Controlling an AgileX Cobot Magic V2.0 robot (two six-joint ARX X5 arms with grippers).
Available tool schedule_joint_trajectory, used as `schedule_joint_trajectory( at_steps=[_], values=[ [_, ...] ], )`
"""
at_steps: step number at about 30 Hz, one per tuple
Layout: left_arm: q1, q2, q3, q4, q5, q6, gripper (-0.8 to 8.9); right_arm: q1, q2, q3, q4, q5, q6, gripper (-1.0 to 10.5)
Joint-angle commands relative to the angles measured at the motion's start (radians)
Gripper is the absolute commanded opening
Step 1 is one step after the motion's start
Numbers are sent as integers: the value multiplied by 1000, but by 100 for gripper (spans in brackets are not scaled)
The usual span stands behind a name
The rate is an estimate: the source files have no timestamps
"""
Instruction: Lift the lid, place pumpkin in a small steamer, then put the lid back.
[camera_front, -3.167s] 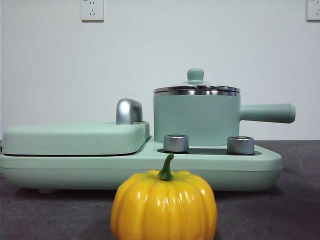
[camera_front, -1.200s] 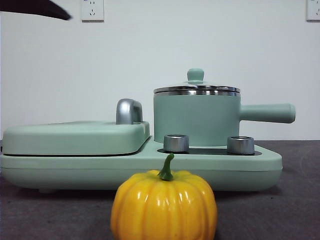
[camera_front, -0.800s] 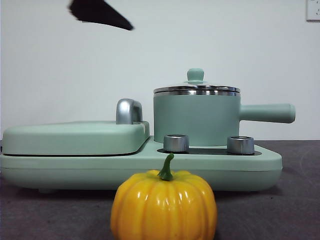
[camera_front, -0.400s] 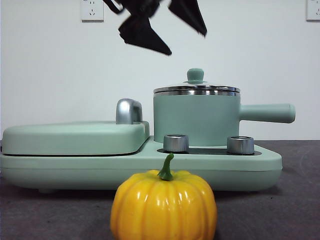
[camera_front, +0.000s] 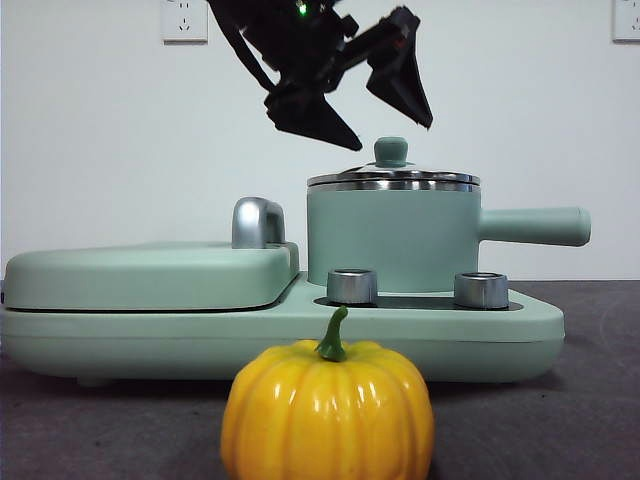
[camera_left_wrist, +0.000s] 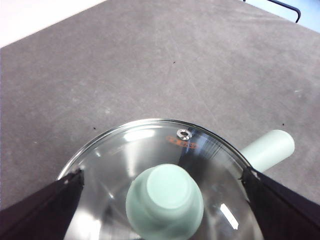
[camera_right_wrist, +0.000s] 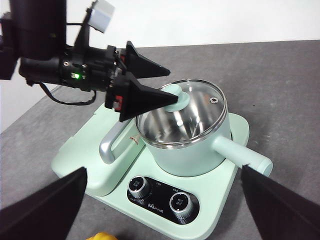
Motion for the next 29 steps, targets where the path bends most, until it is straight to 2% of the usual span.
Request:
schedule_joint_trajectory(
  at_steps=[1,13,23,29],
  values=[
    [-9,31,24,24,0,10,495,3,4,16,7,-4,11,489],
    [-19,58,24,30,0,25,480,3,4,16,7,-4,12,489],
    [-29,64,24,14,0,48,210,3,4,16,7,-4,12,489],
    [-29,64,24,16,-1,47,140,3,4,16,7,-4,19,489]
  ],
)
